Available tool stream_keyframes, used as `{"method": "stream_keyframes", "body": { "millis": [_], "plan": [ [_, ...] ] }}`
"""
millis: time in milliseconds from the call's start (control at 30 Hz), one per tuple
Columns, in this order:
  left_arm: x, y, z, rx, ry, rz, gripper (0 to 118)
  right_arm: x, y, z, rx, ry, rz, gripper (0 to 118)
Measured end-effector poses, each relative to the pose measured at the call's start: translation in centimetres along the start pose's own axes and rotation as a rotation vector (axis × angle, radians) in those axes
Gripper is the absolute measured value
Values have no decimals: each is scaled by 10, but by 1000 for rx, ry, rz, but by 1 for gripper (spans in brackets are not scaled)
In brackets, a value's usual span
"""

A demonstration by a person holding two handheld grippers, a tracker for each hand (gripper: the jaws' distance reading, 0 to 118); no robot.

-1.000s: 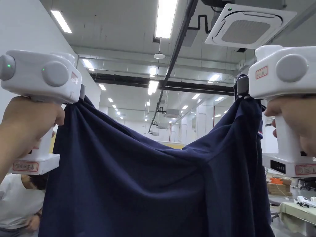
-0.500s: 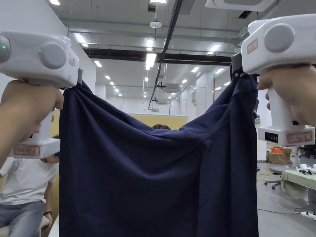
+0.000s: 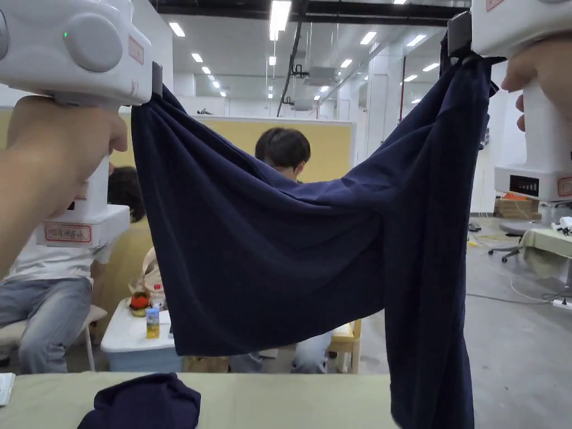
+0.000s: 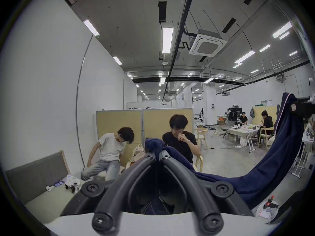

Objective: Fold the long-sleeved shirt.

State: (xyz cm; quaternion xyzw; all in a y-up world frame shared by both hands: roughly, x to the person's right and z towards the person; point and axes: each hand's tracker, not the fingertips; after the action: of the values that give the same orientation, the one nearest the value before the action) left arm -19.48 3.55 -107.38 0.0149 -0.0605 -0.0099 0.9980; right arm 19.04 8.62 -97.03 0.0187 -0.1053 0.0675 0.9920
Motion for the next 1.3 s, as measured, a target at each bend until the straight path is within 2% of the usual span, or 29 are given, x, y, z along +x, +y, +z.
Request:
{"method": "stream_keyframes", "body": {
  "millis": [133,233,300,433,533,667,733,867,1033,1133,1167,1300],
  "plan": [
    [5,-74,-5,-43,-15,-1,0,0,-74,-11,-77,40,-7,12],
    [16,-155,3,-85,-5,-38,0,-2,-156,-5,-141,56,-29,12],
    [19,-216,9,-156,-26,6,0,-7,-219,8,-178,51,-49,12],
    [35,-356,44,-348,-33,48,0,-25,-357,42,-367,86,-10,12],
    [51,-450,87,-521,-37,56,0,-41,-455,70,-545,97,-73,12],
    [62,-531,133,-717,-42,92,0,-60,-551,116,-764,110,-118,12],
    [65,-548,161,-740,-44,63,0,-64,-571,145,-792,110,-120,12],
    [55,-556,219,-786,-88,60,0,-57,-569,210,-819,100,-240,12],
    [16,-547,283,-792,-51,26,0,-32,-569,283,-814,81,-202,12],
    [-8,-540,324,-817,-18,15,0,-14,-561,324,-842,50,-280,12],
    [-16,-538,337,-821,-10,24,0,-11,-561,337,-850,50,-285,12],
    [-33,-536,392,-854,27,51,0,-10,-572,381,-916,36,-241,12]
  ]
}}
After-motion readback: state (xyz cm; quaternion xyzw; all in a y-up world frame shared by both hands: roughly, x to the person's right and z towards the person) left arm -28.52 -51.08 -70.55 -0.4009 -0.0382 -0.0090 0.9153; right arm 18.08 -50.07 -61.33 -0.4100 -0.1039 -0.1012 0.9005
